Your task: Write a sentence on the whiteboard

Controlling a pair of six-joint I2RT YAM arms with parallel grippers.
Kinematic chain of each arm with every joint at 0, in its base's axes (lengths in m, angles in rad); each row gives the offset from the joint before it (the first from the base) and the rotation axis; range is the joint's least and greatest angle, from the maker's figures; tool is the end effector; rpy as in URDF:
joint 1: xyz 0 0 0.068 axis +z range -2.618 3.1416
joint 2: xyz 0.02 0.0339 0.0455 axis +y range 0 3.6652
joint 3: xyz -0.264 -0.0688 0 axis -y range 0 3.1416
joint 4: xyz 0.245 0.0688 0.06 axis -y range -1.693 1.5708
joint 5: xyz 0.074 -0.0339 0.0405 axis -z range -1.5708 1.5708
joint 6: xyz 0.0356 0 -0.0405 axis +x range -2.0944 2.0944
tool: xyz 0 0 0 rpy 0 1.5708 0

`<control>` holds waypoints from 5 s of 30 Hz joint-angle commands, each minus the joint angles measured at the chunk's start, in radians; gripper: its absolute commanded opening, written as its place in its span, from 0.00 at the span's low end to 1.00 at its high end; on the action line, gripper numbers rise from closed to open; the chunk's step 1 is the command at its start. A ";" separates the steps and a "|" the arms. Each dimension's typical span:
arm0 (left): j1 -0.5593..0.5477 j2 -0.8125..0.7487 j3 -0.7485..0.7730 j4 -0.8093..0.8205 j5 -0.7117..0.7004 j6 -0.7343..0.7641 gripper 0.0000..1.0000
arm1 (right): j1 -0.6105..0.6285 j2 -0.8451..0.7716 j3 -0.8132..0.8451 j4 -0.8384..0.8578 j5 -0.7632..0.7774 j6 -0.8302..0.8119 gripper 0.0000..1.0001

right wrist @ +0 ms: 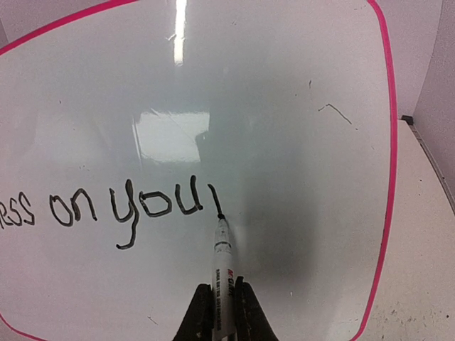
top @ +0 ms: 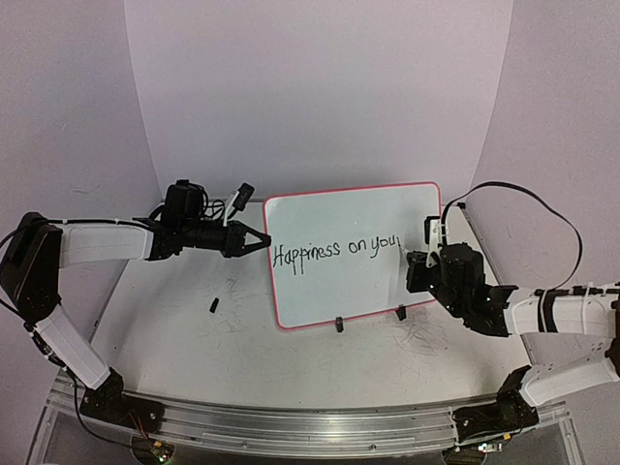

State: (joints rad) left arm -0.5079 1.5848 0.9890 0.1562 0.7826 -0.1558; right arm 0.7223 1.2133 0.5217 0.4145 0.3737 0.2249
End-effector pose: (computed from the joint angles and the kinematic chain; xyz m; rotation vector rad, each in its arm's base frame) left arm 0.2936 -0.1921 0.2474 0.8697 1.8854 -1.1989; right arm 0.2019 0.1606 0.2215 -0.1963 1.8297 0.3210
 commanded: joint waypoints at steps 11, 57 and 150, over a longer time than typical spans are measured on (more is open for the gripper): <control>-0.027 -0.036 0.028 -0.016 0.040 0.038 0.00 | -0.005 0.031 0.069 0.065 0.071 -0.029 0.00; -0.028 -0.042 0.040 -0.052 -0.014 0.073 0.00 | -0.146 -0.157 -0.010 -0.039 -0.126 -0.064 0.00; -0.037 -0.030 0.044 -0.056 0.007 0.071 0.00 | -0.165 -0.055 0.077 -0.037 -0.155 -0.053 0.00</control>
State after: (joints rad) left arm -0.5190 1.5776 0.9949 0.1215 0.7563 -0.1271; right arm 0.5552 1.1377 0.5713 0.3448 0.1783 0.1658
